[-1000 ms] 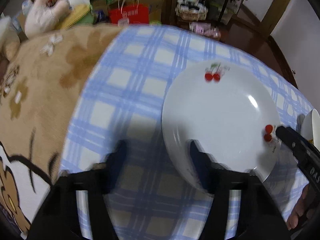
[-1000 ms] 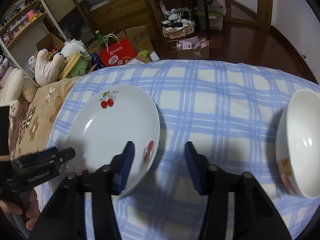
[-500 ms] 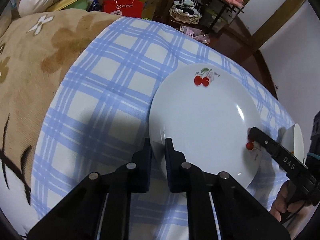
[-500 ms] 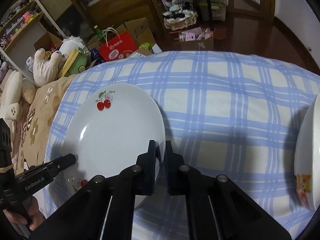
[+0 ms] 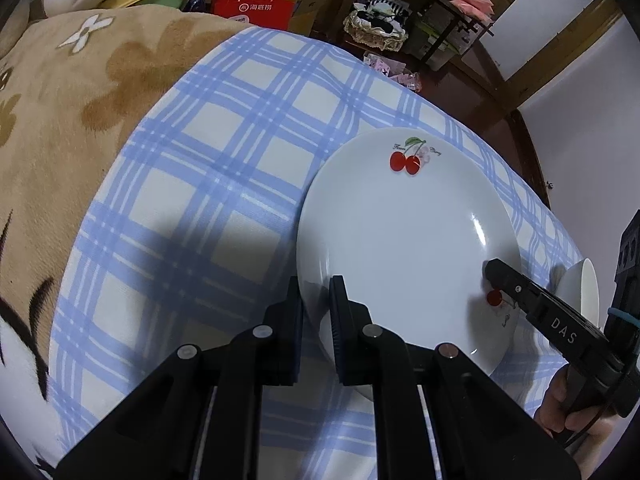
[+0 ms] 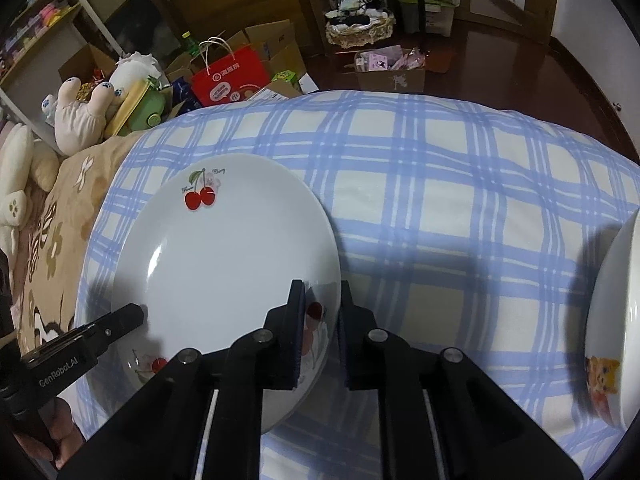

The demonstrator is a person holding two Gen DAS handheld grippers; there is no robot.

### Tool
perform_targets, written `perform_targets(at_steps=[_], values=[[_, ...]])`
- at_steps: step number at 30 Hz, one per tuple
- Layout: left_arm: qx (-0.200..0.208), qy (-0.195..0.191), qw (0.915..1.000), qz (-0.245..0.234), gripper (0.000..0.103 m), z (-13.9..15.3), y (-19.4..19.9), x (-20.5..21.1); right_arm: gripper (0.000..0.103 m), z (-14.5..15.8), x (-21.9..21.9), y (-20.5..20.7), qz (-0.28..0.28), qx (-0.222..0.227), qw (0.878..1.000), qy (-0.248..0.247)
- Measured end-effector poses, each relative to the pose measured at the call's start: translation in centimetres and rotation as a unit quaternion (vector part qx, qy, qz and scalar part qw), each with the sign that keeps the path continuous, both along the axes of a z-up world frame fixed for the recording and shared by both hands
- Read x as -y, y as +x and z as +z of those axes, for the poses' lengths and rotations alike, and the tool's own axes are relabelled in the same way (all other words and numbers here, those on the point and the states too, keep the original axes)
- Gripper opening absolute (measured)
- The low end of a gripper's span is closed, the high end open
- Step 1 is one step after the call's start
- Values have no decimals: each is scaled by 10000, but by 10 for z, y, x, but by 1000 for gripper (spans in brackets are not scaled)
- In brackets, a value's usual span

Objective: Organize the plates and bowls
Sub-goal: 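Close both grippers on the cherry plate rims and lift it, then carry the cherry plate held between both grippers across the table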

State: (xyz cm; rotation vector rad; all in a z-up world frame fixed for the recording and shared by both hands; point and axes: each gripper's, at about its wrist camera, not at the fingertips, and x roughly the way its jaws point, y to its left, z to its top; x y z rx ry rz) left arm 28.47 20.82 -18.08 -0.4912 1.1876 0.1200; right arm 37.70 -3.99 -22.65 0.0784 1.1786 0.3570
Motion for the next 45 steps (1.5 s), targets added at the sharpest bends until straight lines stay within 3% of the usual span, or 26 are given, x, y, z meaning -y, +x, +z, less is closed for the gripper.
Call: perform_targets(at_steps=[17,31,38,45], values=[[43,-25,9999,157,11,20,-11,-5,15,16,-2,-28,41,187,9997,-155],[-67,-164,9991,-373,11,30,-31,19,13,29,27,-56,-195,151,9997,-81],[4,-317,9977,-600,11,39,-42,35,13,42,46,-77,-282,277,9991,-177],[181,-230,9956,-896,11,59,-64,59,13,62,72,-106,-454,434,9979,-153]])
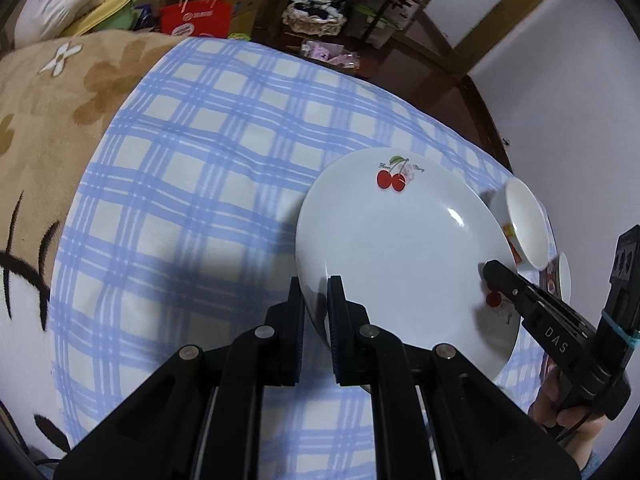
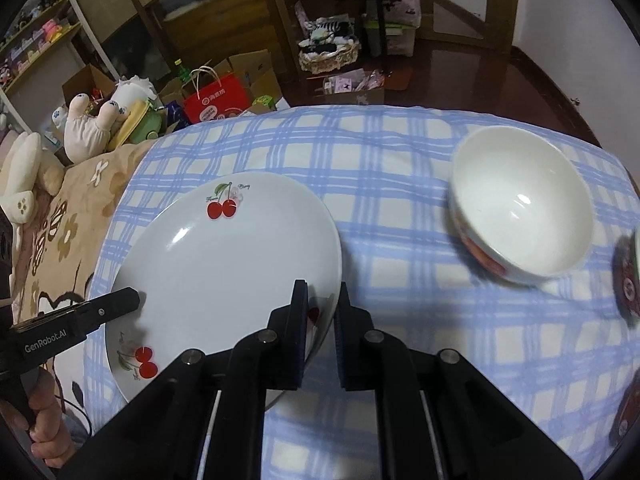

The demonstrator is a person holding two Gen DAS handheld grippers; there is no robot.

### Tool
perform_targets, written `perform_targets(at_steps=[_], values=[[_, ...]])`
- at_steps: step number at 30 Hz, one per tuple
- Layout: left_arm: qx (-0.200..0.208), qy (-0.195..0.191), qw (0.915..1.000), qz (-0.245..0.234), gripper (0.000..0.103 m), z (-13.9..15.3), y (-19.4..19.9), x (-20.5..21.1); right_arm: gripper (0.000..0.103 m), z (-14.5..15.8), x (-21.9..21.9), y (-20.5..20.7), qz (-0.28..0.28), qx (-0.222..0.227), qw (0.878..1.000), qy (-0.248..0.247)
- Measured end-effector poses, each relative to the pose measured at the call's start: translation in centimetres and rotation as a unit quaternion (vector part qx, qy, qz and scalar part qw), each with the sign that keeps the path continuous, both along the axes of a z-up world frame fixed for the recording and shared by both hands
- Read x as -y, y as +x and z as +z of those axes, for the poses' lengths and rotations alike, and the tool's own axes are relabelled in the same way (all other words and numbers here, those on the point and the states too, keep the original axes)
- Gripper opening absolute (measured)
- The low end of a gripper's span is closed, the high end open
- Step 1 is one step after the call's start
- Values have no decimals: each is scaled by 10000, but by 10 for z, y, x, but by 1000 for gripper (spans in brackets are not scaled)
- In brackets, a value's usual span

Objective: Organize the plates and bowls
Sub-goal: 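Carry the cherry plate held between both grippers across the table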

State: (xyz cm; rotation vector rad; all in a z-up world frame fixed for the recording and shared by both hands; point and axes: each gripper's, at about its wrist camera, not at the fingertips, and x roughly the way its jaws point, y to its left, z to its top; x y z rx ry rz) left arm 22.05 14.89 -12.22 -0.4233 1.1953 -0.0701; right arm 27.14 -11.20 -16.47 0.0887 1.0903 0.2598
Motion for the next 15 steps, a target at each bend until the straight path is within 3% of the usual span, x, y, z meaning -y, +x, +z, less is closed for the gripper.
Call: perform_targets(at_steps=[15], values=[[333,2,9966,-759,11,36,-52,63,13,32,66,-87,-528,185,9984,46]])
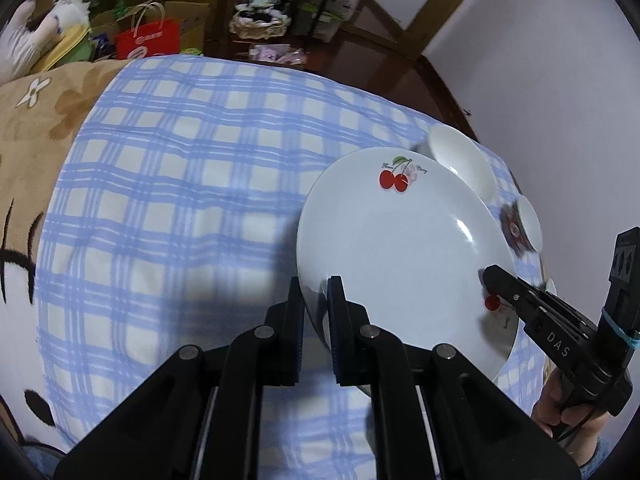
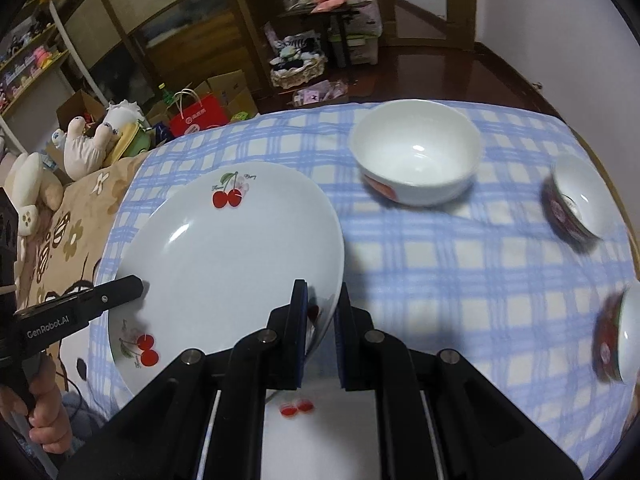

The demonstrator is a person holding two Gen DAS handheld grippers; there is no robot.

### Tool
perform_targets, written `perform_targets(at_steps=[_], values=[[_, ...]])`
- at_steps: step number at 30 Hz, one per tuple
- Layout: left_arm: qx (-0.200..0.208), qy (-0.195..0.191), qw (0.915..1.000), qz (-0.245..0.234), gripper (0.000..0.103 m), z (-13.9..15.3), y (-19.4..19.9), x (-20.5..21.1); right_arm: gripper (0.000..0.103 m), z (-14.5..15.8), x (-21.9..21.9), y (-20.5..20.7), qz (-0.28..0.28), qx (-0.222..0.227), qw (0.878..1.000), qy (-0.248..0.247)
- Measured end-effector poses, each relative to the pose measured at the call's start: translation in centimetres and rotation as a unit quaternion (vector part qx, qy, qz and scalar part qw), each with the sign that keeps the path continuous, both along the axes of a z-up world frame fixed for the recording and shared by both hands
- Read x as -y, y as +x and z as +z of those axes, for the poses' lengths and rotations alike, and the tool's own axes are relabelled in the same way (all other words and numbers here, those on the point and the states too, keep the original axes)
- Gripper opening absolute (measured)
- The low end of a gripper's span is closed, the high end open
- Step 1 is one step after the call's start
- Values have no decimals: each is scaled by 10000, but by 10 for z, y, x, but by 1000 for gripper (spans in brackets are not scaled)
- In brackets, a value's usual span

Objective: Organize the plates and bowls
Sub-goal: 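Carry the cherry plate held between both grippers across the table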

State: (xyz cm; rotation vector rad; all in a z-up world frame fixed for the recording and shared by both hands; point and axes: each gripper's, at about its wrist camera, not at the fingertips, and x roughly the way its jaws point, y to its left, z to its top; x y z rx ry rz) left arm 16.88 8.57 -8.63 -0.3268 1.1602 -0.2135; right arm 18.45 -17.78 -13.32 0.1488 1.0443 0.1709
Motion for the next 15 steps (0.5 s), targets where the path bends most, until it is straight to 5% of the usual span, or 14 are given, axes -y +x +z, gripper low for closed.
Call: perform_targets(at_steps=[15], values=[[232,440,9965,-673,13,16,-61,65,13,9,49,-82,-396,93,9992,-51]])
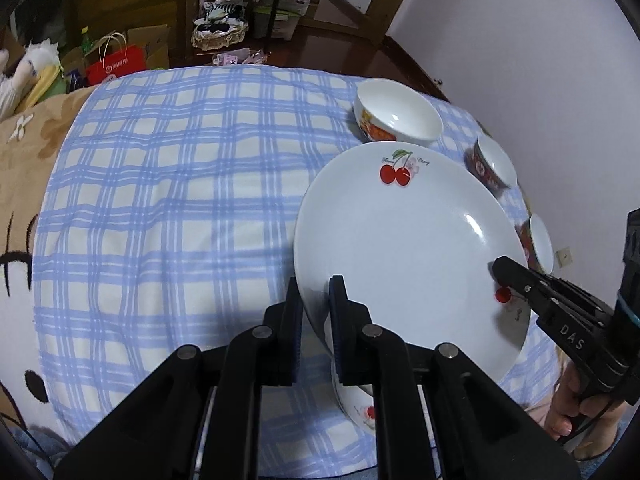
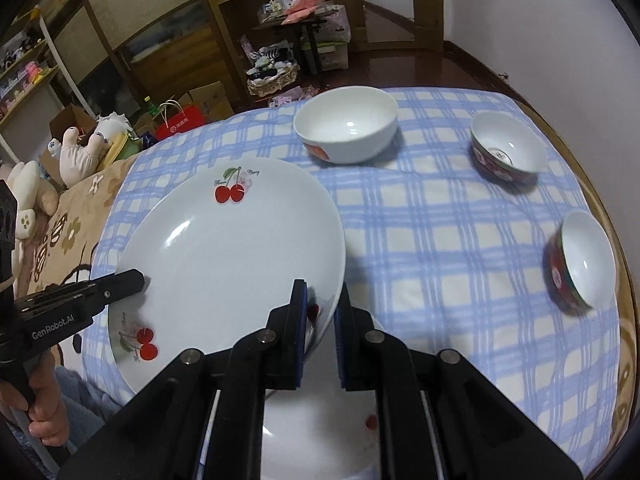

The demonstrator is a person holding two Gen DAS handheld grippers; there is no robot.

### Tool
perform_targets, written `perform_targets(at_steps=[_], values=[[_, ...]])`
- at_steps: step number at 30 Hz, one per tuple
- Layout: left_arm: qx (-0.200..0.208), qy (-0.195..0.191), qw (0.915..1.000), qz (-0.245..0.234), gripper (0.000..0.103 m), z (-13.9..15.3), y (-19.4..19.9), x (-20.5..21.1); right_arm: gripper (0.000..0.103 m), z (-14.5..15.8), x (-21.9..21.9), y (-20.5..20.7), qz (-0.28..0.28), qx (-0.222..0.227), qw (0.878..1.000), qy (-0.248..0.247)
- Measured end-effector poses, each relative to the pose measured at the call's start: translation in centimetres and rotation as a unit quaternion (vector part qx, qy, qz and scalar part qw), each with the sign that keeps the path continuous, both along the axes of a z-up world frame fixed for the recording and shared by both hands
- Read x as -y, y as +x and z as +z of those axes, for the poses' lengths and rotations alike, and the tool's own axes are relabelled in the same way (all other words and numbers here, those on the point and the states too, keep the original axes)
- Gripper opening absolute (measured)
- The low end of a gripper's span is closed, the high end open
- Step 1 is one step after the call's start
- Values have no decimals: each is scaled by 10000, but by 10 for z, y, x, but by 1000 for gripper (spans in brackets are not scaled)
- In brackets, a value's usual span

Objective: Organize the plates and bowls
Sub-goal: 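Carry the cherry plate held between both grippers across the table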

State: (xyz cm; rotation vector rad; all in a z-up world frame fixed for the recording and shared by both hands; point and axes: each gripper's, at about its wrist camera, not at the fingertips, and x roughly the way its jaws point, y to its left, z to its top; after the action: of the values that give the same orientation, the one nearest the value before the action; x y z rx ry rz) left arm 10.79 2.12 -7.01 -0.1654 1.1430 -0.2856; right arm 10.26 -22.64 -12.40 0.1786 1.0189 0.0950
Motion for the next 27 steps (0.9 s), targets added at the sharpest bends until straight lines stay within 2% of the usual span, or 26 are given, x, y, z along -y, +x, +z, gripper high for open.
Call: perform_targets(at_steps=[5,12,18,27], values=[[-37,190,9997,-120,13,-4,-14,16,14,-12,10,-19,-19,-128,9999,42],[-176,252,9989,-351,13,-14,-29,35,14,-27,28,-41,-173,-231,9995,83],[-334,263,9979,-494,14,-25,-29,47,14,-34,36,-53,-242,-181,9995,12],[-512,567,9953,-595,14,-42,-30,58,14,-60,42,-63,-286,-277,9989,255]])
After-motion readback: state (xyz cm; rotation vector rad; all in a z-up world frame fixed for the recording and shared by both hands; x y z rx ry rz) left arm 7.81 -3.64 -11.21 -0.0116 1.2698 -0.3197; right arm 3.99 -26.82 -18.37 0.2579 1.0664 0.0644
